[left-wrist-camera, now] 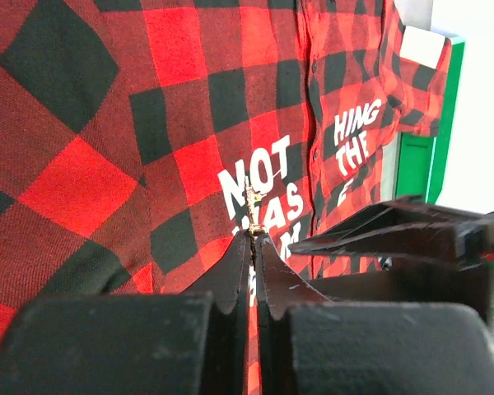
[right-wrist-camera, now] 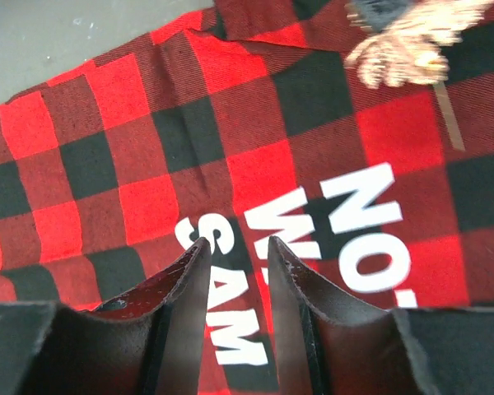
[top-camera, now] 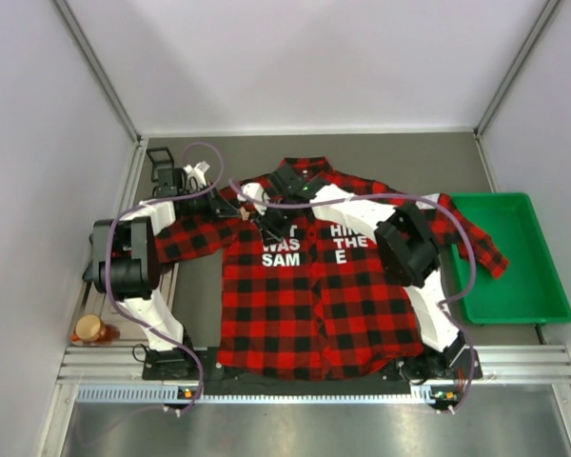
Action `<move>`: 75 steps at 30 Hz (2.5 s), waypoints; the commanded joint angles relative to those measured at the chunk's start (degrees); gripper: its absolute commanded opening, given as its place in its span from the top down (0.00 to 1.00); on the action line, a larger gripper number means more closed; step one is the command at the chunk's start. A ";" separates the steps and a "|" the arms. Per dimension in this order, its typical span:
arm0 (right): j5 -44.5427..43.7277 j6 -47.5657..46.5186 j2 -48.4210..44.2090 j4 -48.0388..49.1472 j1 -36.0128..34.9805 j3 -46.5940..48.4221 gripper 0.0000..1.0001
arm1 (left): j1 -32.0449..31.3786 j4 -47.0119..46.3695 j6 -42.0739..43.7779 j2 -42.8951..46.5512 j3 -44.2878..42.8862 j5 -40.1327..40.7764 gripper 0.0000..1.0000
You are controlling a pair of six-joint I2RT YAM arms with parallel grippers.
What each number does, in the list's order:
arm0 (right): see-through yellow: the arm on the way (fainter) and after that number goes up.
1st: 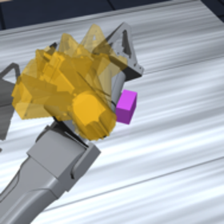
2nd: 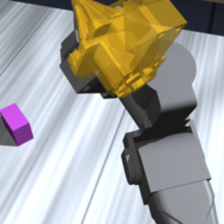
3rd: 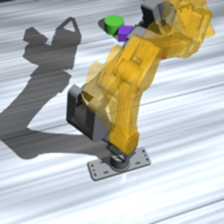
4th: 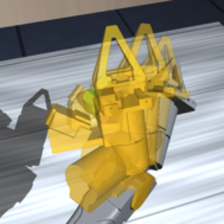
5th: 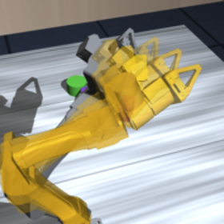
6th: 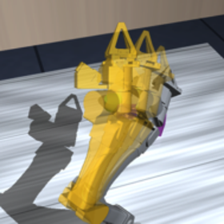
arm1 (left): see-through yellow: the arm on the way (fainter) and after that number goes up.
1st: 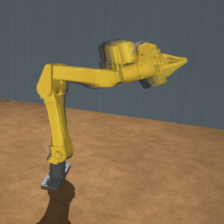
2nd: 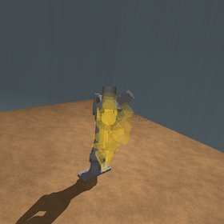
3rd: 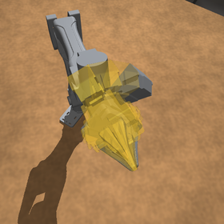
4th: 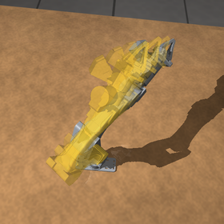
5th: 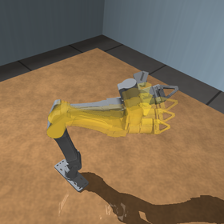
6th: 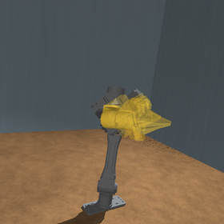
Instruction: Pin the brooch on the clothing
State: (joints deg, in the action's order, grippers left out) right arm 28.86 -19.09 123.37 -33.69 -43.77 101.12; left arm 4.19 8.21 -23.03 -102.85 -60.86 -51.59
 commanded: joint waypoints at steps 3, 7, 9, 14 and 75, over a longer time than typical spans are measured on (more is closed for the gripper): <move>-1.70 -1.39 5.12 4.42 -2.55 -0.57 0.66 | 1.70 -3.02 -1.05 0.36 -0.15 -1.40 1.00; -1.53 -0.25 6.00 4.43 -3.69 -2.24 0.66 | 1.79 -3.90 -1.50 1.42 1.71 -0.88 1.00; -0.83 0.37 6.27 4.42 -4.04 -3.55 0.66 | 1.88 -3.90 -1.50 1.95 2.32 -0.53 1.00; 0.93 1.43 5.39 4.42 -5.18 -7.33 0.67 | 2.14 -3.99 -1.23 2.91 3.90 -0.96 1.00; -6.63 39.83 16.90 9.17 3.16 19.46 0.55 | 2.14 -1.88 5.10 0.90 3.21 1.23 1.00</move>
State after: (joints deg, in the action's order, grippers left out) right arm 20.93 19.79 138.61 -26.39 -40.12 117.95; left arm 5.96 7.35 -19.11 -101.49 -54.96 -49.63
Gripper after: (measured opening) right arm 0.467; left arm 0.031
